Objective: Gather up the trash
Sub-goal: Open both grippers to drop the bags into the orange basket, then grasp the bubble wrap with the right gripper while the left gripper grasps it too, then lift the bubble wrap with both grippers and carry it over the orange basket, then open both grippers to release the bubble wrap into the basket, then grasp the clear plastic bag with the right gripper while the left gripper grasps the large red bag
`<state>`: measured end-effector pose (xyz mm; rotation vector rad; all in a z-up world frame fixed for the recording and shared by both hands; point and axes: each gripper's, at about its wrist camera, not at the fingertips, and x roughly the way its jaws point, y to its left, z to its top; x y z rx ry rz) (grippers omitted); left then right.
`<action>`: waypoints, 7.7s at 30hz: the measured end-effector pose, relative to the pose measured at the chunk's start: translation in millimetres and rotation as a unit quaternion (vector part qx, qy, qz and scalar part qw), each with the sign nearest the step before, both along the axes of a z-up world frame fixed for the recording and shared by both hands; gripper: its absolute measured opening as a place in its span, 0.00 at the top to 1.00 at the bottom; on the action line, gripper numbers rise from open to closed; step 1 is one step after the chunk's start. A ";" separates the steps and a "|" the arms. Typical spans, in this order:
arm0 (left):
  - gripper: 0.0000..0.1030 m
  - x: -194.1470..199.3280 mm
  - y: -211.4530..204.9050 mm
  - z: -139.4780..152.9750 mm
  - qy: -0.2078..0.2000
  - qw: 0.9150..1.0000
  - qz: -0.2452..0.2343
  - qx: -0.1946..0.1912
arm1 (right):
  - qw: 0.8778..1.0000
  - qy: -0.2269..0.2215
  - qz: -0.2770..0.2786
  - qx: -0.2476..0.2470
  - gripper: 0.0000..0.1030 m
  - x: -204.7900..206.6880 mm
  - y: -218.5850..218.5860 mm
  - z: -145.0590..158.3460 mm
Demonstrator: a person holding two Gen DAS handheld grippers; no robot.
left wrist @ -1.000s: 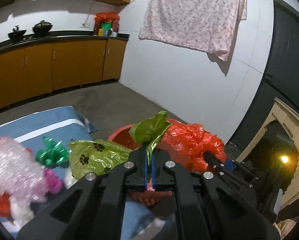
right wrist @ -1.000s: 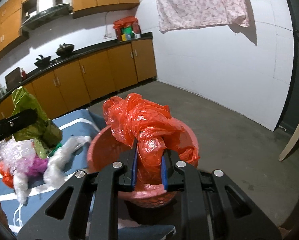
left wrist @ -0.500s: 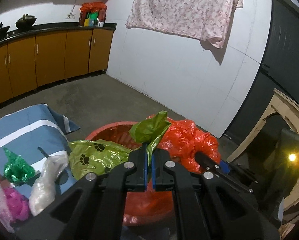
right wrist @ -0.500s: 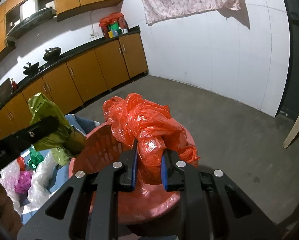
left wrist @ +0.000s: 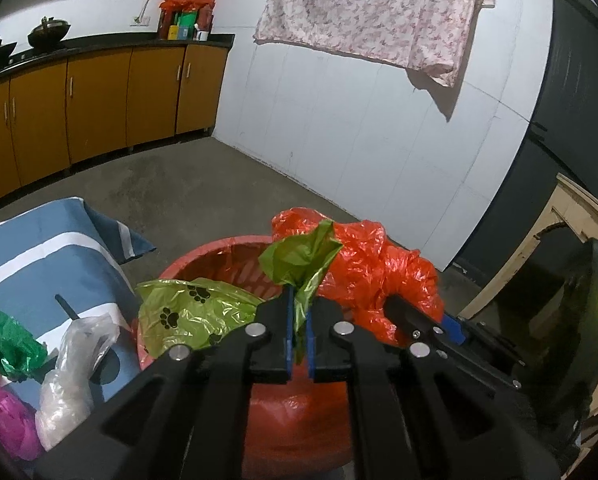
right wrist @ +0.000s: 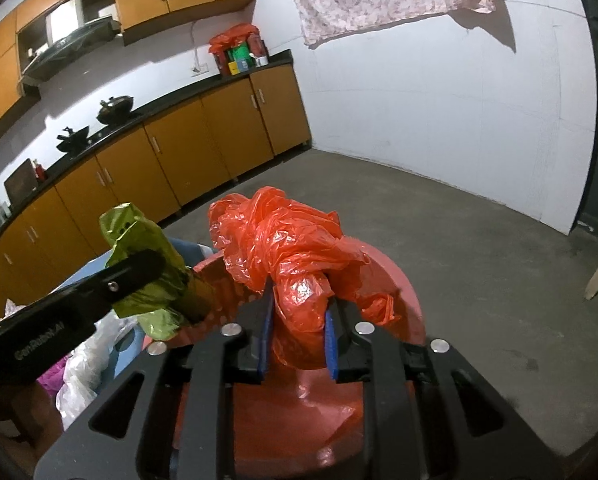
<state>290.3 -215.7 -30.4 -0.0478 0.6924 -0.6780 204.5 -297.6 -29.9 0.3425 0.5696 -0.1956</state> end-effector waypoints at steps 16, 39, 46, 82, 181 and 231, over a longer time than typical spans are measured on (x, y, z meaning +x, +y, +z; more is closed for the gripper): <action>0.45 -3.3 35.2 3.7 0.014 0.999 0.051 0.002 | 1.000 0.014 0.004 -0.022 0.58 -23.5 -4.7 -5.1; 0.24 -132.8 224.5 53.8 -0.115 0.956 0.254 0.089 | 0.982 -0.034 0.183 -0.036 0.50 -32.9 131.3 46.8; 0.20 -148.3 306.4 38.5 -0.083 0.921 0.367 0.102 | 0.956 -0.040 0.290 -0.034 0.52 -17.3 216.2 51.3; 0.19 -122.4 345.2 9.9 -0.042 0.925 0.372 0.059 | 0.948 -0.035 0.302 -0.096 0.97 -1.7 272.9 50.0; 0.46 -38.6 87.3 21.4 -0.028 0.995 0.093 0.004 | 0.999 -0.011 0.013 -0.045 0.56 -23.6 4.4 20.3; 0.12 -99.1 387.5 -45.7 0.048 0.887 0.449 0.098 | 0.983 0.060 0.171 -0.035 0.24 37.0 202.2 -14.2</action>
